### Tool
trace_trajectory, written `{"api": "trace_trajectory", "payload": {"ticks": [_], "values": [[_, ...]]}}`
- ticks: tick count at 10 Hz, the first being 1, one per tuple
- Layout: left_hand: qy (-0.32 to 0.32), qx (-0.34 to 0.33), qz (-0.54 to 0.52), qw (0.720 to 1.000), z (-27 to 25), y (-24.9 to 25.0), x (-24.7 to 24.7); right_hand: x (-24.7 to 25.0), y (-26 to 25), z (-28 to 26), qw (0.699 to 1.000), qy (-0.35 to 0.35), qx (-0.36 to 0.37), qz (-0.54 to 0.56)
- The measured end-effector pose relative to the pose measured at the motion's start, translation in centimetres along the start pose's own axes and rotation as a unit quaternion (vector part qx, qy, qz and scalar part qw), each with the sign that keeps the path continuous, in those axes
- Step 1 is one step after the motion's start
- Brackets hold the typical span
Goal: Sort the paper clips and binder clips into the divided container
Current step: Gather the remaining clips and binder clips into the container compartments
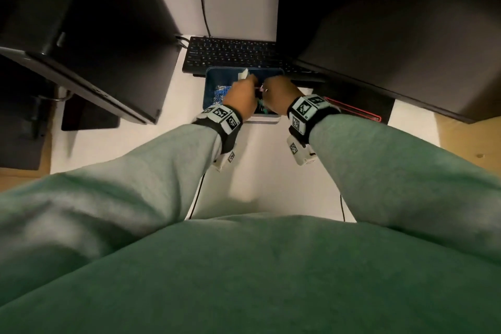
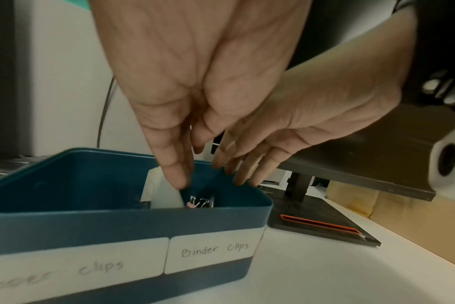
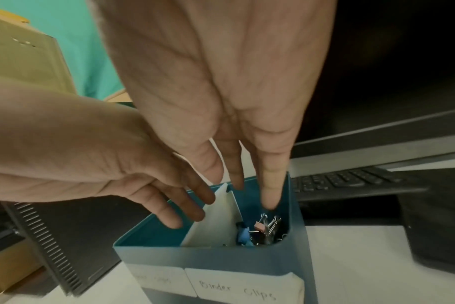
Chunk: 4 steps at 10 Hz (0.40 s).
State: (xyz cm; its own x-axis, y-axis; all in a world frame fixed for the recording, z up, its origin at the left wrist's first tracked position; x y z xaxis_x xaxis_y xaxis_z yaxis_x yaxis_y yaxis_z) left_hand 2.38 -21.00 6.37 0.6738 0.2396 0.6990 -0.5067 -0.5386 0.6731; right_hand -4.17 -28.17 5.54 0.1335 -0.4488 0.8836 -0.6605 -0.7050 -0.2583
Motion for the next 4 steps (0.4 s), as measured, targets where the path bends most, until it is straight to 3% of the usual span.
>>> {"api": "trace_trajectory", "payload": {"ticks": [1, 2, 4], "values": [[0.019, 0.013, 0.011, 1.0, -2.0, -0.3, 1.2, 0.8, 0.1, -2.3, 0.998, 0.055, 0.024, -0.019], [-0.01, 0.022, 0.05, 0.998, -5.5, -0.9, 0.7, -0.9, 0.0, -6.0, 0.995, 0.051, 0.067, -0.047], [-0.091, 0.073, 0.088, 0.989, -12.8, -4.8, -1.0, -4.7, 0.4, -12.9, 0.986, -0.083, 0.144, -0.005]]}}
Point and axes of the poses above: each hand's wrist, its own z-axis towards the middle knuckle, its own x-axis out of the back of the hand, y = z × x, the point moved 7 cm from there along z, towards the middle knuckle, and after that the axes turned 15 degrees about -z, right-handed, at the moved point
